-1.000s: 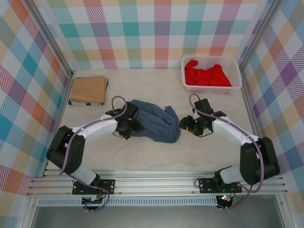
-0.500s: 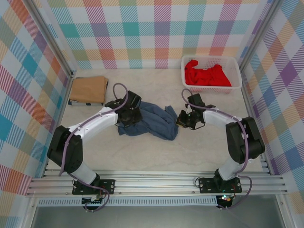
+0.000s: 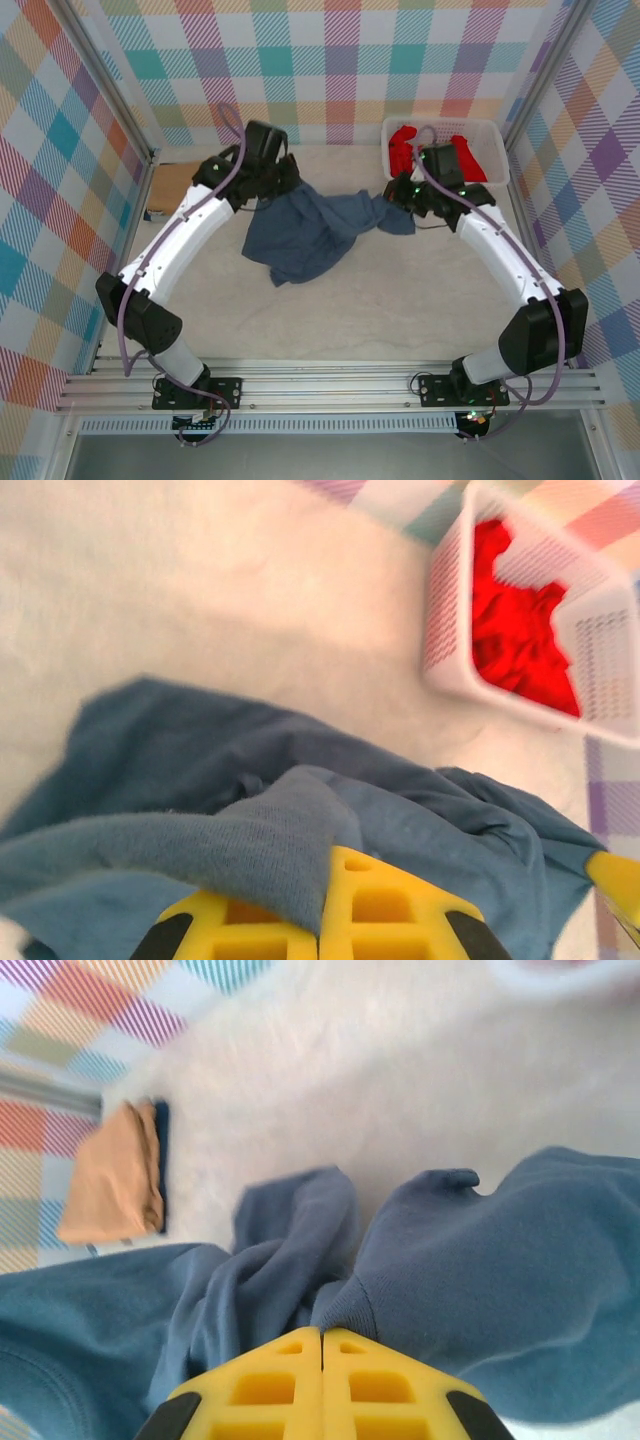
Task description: Fold and stack the t-shirts
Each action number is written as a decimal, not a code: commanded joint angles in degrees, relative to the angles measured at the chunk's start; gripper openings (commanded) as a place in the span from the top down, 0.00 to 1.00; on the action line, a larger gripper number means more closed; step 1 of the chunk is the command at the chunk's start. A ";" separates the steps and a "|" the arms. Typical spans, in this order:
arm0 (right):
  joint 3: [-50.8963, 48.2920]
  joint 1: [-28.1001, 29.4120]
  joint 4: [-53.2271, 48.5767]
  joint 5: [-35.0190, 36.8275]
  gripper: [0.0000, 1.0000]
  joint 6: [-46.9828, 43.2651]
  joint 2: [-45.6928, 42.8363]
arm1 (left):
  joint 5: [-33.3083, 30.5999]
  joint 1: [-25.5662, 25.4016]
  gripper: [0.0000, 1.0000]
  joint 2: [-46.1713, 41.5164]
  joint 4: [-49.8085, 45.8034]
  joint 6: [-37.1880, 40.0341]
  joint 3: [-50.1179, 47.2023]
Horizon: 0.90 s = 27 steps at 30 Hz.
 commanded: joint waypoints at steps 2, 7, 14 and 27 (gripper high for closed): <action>10.00 -3.92 -4.43 2.87 1.00 -2.81 -1.47 | 0.64 3.05 1.00 4.82 -5.75 5.53 12.79; 24.52 -9.46 -7.22 -0.81 1.00 -2.65 2.14 | 5.15 6.47 1.00 12.42 -8.98 6.81 32.31; 37.61 -12.55 -8.71 -5.33 1.00 -1.98 5.31 | 11.93 10.56 1.00 14.93 -0.04 3.99 40.16; 19.98 -1.73 -5.09 -17.54 1.00 5.28 -5.10 | 6.55 14.97 1.00 6.99 0.19 7.18 21.94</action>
